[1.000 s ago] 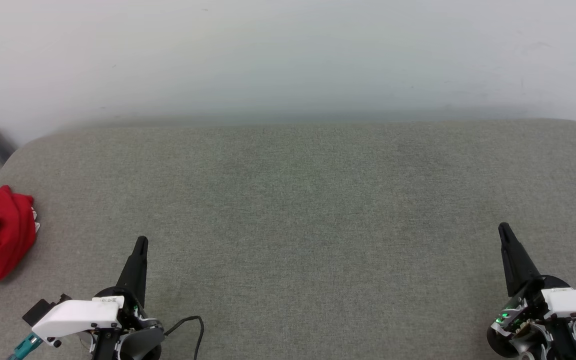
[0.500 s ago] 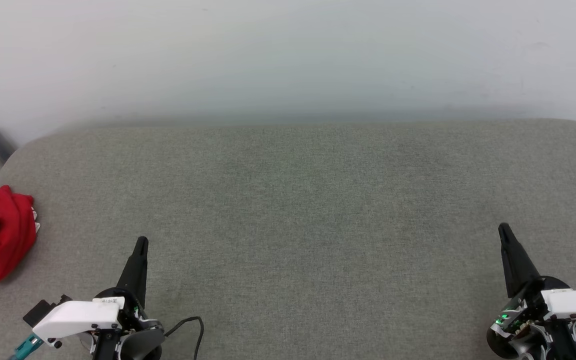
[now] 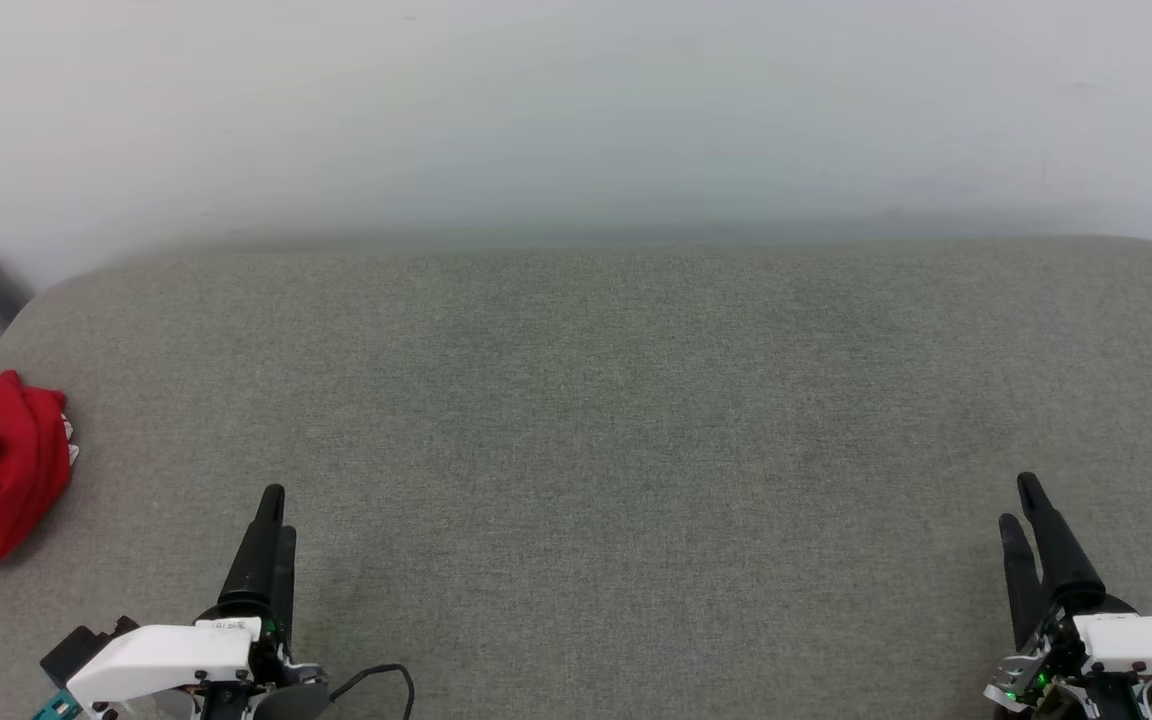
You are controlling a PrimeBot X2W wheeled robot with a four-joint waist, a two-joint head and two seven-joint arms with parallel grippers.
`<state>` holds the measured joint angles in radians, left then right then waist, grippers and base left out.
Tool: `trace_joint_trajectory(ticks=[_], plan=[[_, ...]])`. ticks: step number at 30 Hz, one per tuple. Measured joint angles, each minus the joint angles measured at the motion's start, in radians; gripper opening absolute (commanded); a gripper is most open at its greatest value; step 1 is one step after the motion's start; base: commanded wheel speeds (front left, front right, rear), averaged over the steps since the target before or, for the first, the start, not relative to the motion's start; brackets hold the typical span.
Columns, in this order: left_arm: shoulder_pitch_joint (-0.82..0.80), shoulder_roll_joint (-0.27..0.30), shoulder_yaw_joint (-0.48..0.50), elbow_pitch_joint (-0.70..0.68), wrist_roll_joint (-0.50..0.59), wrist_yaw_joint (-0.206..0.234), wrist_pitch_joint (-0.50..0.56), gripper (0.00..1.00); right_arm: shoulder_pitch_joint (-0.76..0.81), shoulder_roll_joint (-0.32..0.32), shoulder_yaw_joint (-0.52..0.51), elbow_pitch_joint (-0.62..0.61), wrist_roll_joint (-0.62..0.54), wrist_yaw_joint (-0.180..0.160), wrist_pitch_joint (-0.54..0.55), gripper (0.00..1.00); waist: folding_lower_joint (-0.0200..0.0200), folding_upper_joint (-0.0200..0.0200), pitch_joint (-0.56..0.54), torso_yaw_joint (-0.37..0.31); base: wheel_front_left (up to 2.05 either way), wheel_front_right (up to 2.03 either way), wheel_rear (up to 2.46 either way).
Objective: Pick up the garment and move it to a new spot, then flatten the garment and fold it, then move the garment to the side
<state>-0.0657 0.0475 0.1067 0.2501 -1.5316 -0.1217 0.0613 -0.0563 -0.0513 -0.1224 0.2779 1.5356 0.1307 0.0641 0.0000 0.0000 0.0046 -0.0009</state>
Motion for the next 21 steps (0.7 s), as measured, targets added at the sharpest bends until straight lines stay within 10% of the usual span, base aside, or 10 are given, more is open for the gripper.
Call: trace_joint_trajectory(ticks=[21], plan=[[0.019, 0.0, -0.071, -0.13, 0.453, 0.134, -0.087, 1.0, 0.043, 0.001, -0.001, -0.165, -0.494, 0.0, -0.089, 1.0, 0.0001, 0.0, 0.005, 0.002, 0.0, 0.0, 0.0]])
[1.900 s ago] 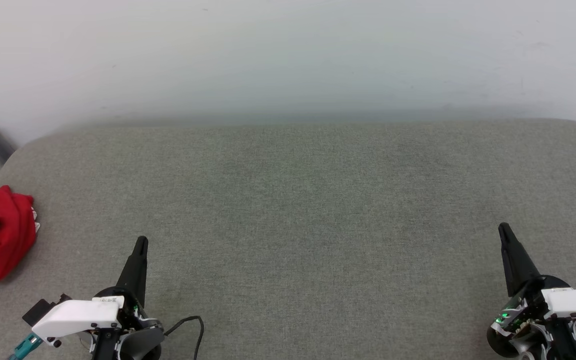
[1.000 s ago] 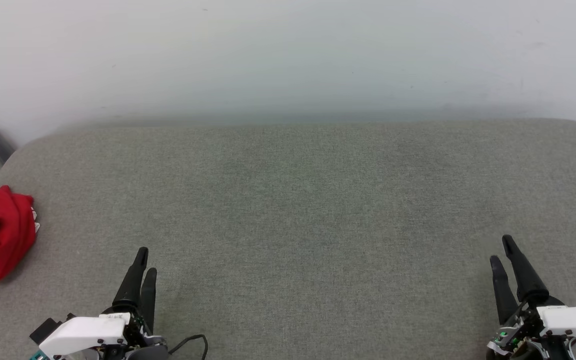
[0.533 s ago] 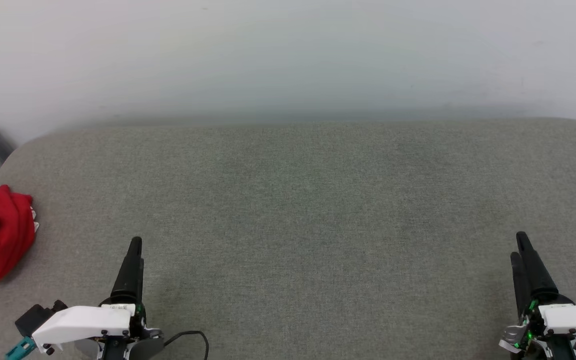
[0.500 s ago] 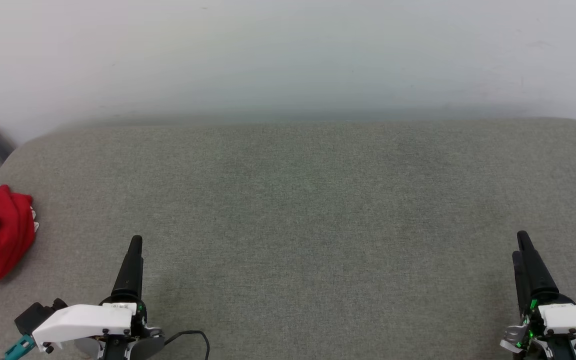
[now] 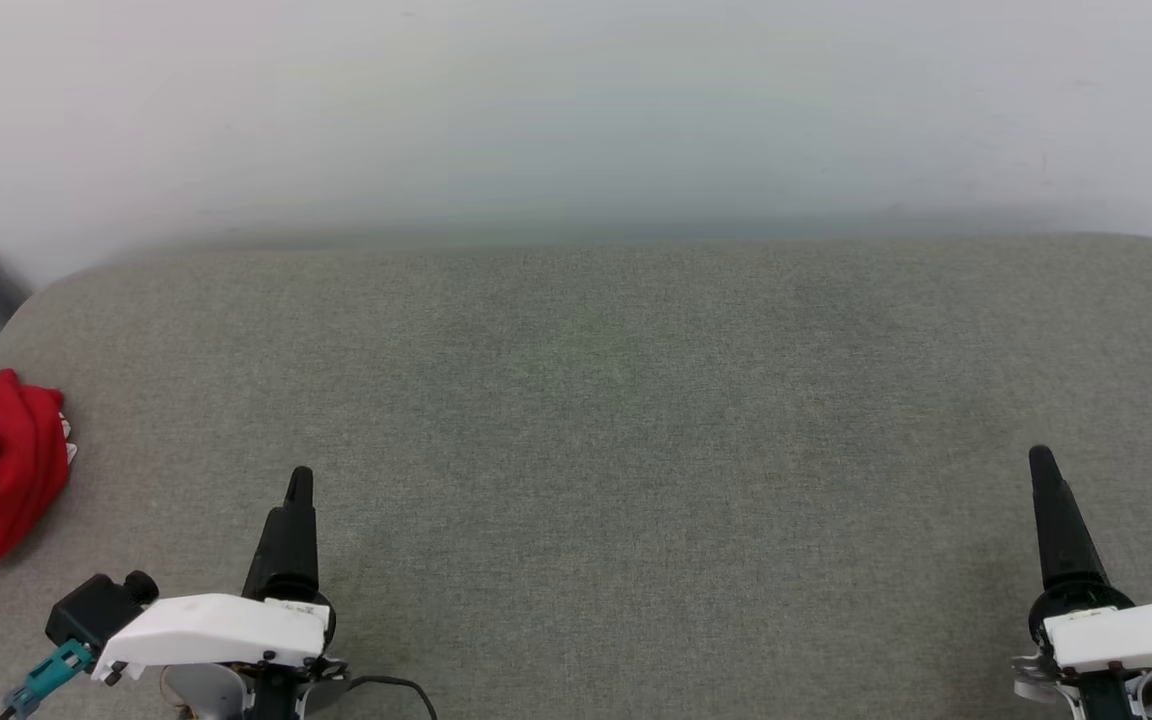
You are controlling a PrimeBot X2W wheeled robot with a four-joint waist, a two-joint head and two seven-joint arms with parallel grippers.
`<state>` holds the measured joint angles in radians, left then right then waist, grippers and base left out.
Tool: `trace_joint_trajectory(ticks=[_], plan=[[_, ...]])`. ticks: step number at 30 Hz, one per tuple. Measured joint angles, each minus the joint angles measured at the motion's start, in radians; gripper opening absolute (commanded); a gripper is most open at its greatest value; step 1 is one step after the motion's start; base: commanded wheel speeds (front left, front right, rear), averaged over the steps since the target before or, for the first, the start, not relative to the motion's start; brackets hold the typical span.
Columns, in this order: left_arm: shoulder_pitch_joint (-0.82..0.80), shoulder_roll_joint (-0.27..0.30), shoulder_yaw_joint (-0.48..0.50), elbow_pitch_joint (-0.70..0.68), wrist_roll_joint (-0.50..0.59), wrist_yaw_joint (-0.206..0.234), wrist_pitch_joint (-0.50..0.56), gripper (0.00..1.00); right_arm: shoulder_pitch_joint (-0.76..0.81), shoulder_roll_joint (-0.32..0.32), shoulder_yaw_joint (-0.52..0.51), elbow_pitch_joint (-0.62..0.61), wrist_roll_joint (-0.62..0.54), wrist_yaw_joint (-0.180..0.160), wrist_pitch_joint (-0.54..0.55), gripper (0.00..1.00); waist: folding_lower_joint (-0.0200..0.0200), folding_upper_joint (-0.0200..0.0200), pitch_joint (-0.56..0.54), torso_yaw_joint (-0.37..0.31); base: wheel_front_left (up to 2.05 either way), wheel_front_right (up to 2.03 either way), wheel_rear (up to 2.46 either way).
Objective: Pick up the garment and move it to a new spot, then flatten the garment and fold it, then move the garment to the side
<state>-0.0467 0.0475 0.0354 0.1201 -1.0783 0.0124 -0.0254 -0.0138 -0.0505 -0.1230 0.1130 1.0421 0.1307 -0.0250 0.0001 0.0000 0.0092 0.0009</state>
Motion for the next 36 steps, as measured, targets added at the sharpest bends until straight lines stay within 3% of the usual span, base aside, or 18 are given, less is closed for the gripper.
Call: trace_joint_trajectory(ticks=[14, 36], plan=[[0.017, 0.001, -0.051, -0.028, 0.258, 0.033, -0.049, 1.0, 0.036, 0.0, 0.039, -0.056, -0.292, 0.0, -0.048, 1.0, 0.0, 0.0, 0.0, 0.002, 0.0, 0.0, 0.0], [0.038, 0.001, -0.094, -0.061, 0.532, 0.068, -0.11, 1.0, 0.07, 0.0, 0.053, -0.108, -0.556, 0.0, -0.111, 1.0, 0.0, 0.0, 0.001, 0.007, 0.0, 0.0, 0.0]])
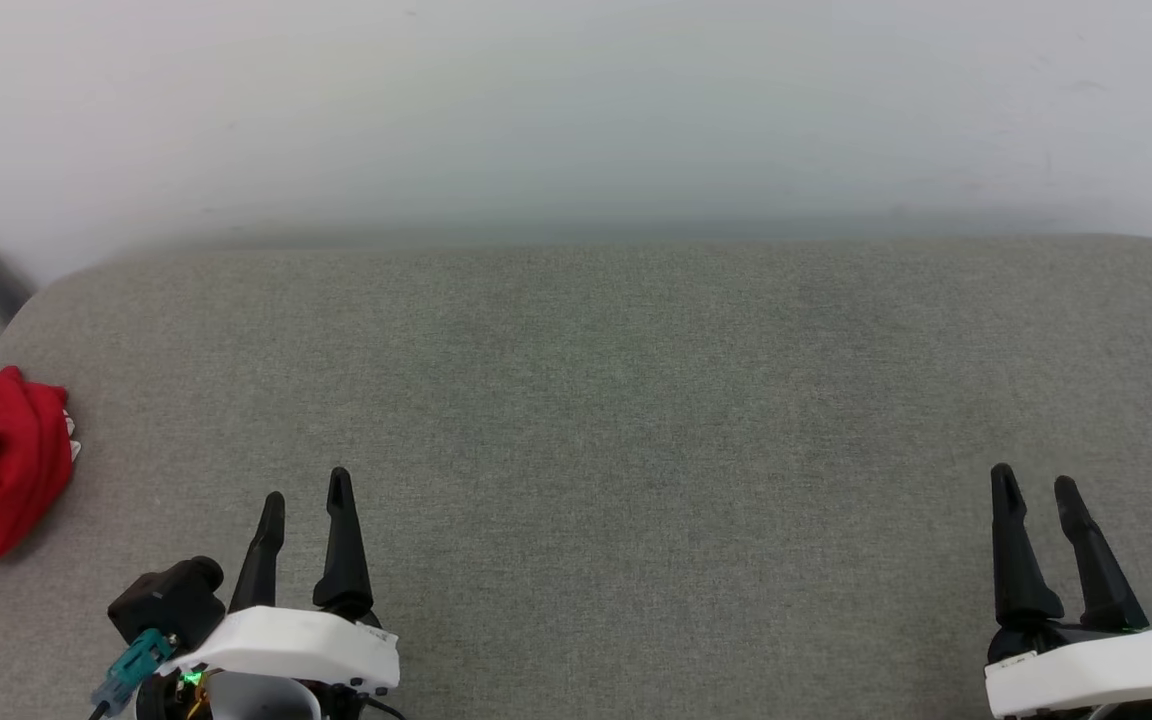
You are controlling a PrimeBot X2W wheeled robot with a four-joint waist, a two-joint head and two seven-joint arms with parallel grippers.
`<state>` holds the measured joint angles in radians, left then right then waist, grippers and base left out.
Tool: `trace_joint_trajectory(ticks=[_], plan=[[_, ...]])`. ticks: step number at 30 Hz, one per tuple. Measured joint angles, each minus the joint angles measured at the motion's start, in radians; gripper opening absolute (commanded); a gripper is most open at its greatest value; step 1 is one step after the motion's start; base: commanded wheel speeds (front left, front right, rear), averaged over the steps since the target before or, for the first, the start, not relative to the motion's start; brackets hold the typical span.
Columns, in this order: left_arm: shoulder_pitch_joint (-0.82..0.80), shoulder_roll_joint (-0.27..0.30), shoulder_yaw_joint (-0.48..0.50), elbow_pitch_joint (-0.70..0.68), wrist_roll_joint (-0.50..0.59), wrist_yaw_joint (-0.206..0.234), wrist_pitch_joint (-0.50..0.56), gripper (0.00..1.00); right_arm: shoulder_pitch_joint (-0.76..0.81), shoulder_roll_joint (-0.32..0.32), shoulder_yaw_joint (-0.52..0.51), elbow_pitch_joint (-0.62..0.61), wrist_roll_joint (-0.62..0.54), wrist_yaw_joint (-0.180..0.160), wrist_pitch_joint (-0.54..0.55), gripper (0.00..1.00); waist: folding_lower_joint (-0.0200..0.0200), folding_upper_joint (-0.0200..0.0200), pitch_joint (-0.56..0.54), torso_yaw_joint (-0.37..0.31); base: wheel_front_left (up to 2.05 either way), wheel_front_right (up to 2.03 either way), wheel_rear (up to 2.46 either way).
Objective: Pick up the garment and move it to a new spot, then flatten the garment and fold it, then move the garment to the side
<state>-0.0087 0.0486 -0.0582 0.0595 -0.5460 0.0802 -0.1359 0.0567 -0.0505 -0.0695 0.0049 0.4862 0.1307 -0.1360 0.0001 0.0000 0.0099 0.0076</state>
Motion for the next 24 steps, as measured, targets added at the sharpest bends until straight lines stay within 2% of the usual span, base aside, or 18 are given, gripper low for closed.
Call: trace_joint_trajectory(ticks=[24], plan=[[0.024, 0.001, -0.04, -0.017, 0.234, 0.017, -0.059, 1.0, 0.041, 0.0, -0.002, -0.043, -0.197, 0.0, -0.058, 1.0, 0.0, 0.0, 0.001, 0.008, 0.0, 0.0, 0.0]])
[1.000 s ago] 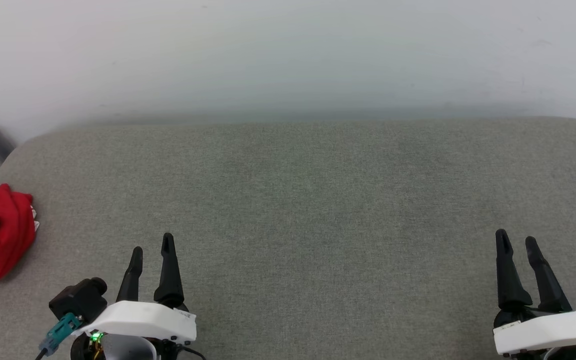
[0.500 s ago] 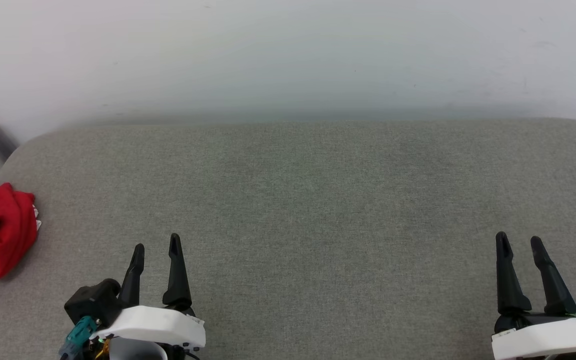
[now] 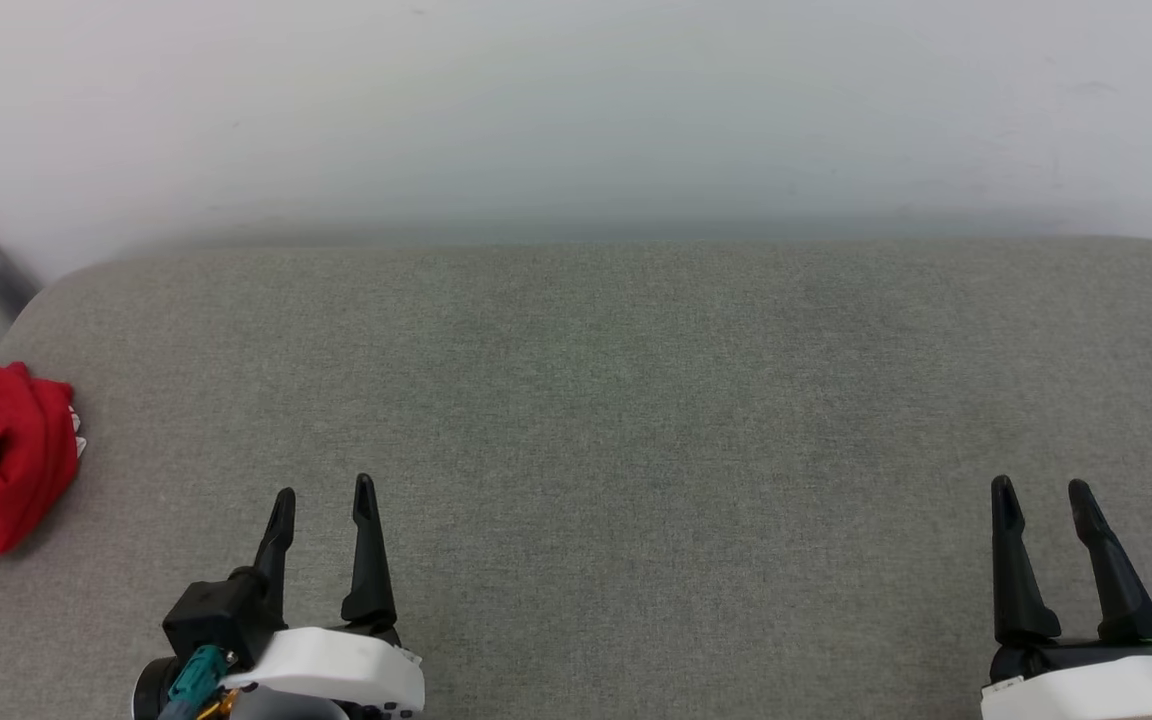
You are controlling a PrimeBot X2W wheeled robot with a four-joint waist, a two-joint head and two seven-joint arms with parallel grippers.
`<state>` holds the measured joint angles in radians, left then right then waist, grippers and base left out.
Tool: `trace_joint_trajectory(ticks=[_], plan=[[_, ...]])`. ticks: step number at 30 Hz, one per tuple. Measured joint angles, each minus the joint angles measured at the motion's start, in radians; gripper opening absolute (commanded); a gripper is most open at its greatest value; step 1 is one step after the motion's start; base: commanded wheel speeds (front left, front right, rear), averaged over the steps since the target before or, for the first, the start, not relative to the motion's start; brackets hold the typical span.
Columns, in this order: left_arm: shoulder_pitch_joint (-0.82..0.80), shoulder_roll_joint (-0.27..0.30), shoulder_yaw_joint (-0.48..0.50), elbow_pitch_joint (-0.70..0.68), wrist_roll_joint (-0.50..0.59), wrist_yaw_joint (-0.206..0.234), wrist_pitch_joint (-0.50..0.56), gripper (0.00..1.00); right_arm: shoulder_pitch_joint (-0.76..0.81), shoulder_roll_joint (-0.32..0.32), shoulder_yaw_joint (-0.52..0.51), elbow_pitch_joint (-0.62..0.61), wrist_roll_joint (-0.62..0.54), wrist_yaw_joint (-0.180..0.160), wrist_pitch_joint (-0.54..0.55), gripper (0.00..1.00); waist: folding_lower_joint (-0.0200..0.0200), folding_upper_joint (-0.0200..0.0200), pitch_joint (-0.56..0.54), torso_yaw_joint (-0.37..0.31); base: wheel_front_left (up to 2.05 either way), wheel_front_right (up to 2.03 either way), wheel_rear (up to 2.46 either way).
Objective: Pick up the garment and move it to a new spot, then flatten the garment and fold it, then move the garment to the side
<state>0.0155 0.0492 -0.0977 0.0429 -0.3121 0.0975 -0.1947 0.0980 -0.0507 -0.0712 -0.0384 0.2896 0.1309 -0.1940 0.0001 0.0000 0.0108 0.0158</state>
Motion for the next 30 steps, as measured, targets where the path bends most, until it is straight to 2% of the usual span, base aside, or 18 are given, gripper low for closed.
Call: trace_joint_trajectory(ticks=[30], plan=[[0.025, 0.0, -0.034, 0.025, 0.174, 0.007, -0.057, 1.0, 0.046, 0.0, 0.006, -0.021, -0.166, 0.0, -0.058, 1.0, 0.0, 0.0, 0.001, 0.007, 0.0, 0.0, 0.0]])
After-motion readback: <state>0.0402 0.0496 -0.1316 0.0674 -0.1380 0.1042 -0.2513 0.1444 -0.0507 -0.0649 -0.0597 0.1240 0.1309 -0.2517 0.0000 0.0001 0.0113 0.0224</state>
